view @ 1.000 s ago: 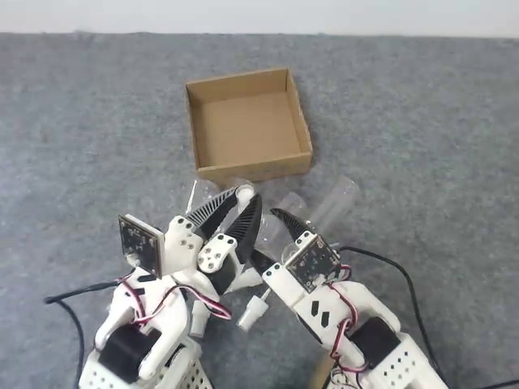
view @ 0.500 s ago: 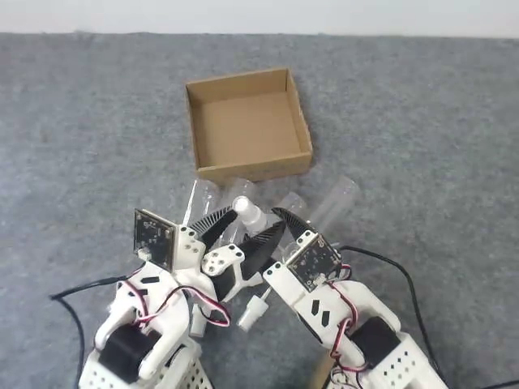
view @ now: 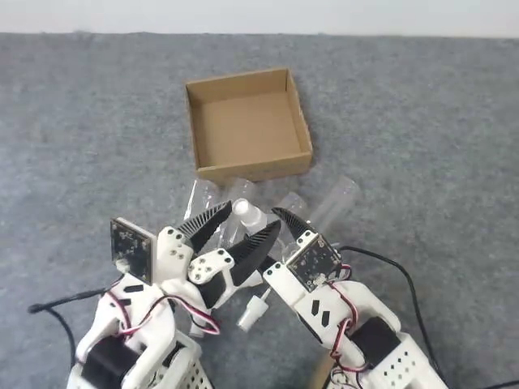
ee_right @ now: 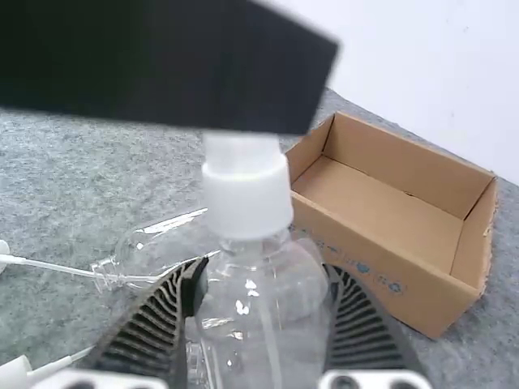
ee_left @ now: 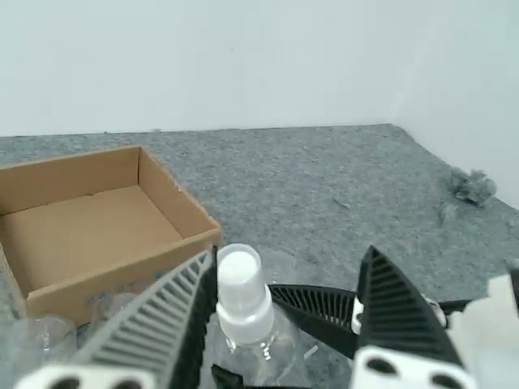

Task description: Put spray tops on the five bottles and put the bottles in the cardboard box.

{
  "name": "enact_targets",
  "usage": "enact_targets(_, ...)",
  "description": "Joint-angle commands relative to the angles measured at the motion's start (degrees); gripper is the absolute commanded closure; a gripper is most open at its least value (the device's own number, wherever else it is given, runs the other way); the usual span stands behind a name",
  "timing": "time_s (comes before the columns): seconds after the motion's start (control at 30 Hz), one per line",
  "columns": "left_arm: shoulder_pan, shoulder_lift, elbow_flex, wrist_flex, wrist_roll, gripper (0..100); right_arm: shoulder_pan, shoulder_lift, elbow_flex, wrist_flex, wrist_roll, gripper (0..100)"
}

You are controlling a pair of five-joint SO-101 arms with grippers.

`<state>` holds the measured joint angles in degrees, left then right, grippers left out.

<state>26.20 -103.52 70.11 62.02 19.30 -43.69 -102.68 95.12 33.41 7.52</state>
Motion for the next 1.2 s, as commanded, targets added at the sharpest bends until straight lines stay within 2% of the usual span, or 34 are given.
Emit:
enact_targets(0.0, -1.7, -1.0, -3.3, -0.2, -0.1, 74, 0.9, -1.2, 1.3, -0.9, 0.5, 92.9)
enact_targets(0.2, -10.4, -1.0, -4.6, -1.5, 0.1, 74, 0.9, -1.2, 1.3, -0.9, 0.5, 92.9)
enact_targets(0.43, -16.4, -1.0, -5.1, -1.4, 0.3, 74, 0.9, -1.3, 1.3, -0.9, 0.5, 92.9)
enact_targets(0.57, -20.1, -1.0, -4.8, -1.4, 2.6, 74, 0.9, -1.3, 1.3, -0.9, 0.5, 92.9)
enact_targets(0.8, -20.0, -1.0, -0.8, -3.0, 2.1, 74, 0.8, -1.3, 1.3, -1.1, 0.5, 92.9)
enact_targets(0.97, -13.5, -1.0, 3.3, -4.3, -5.3, 74, 0.8, -1.3, 1.3, -1.1, 0.5, 92.9)
enact_targets(1.17, -11.2, -0.9, 4.6, -4.2, -6.1, 74, 0.8, -1.3, 1.2, -1.0, 0.5, 92.9)
